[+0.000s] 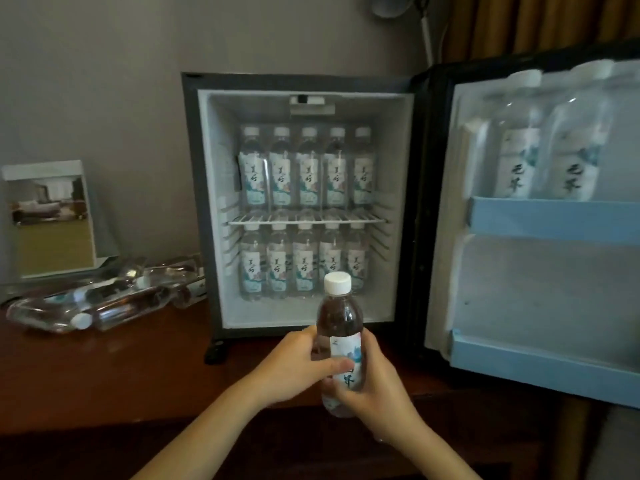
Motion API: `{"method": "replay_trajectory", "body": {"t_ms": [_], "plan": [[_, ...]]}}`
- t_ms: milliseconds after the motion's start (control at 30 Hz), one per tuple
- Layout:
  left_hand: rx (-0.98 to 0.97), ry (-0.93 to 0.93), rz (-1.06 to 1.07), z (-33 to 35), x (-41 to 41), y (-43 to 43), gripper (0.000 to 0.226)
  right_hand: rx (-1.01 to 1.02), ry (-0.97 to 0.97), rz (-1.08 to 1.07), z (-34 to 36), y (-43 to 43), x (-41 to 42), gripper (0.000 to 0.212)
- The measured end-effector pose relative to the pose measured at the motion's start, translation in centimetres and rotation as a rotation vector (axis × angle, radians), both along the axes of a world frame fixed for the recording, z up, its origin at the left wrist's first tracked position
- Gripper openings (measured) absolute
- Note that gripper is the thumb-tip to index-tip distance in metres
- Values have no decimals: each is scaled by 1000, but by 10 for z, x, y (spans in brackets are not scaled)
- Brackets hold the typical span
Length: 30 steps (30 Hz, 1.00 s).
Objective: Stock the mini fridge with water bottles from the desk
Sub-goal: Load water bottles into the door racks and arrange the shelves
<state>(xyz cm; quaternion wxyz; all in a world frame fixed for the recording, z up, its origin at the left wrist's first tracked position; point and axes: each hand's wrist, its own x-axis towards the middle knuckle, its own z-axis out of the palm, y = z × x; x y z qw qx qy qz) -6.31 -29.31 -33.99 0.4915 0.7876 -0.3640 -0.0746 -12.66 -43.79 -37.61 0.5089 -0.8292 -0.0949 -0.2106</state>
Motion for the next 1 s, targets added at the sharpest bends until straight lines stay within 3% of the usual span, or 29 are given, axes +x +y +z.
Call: {"method": "replay_trajectory", "body": {"t_ms": [100, 233, 333, 533, 733, 1000], "plan": [[-145, -114, -83, 41, -25, -40, 27, -5, -146, -93, 46, -34, -31, 70], [-320, -308, -204, 112, -57, -94, 47, -38, -333, -262, 115, -77, -69, 78], [-398, -414, -247, 157, -78, -131, 61, -110, -447, -394, 158, -107, -98, 60], [-512, -578, -210, 217, -98, -197, 40, -213, -607, -588, 215, -162, -122, 62], [-530, -628, -136, 236, -104, -238, 43, -204, -620, -675, 232, -201, -111, 74], [-490, -759, -49, 229, -81, -254, 48, -163, -499, -751, 229, -224, -86, 76]]}}
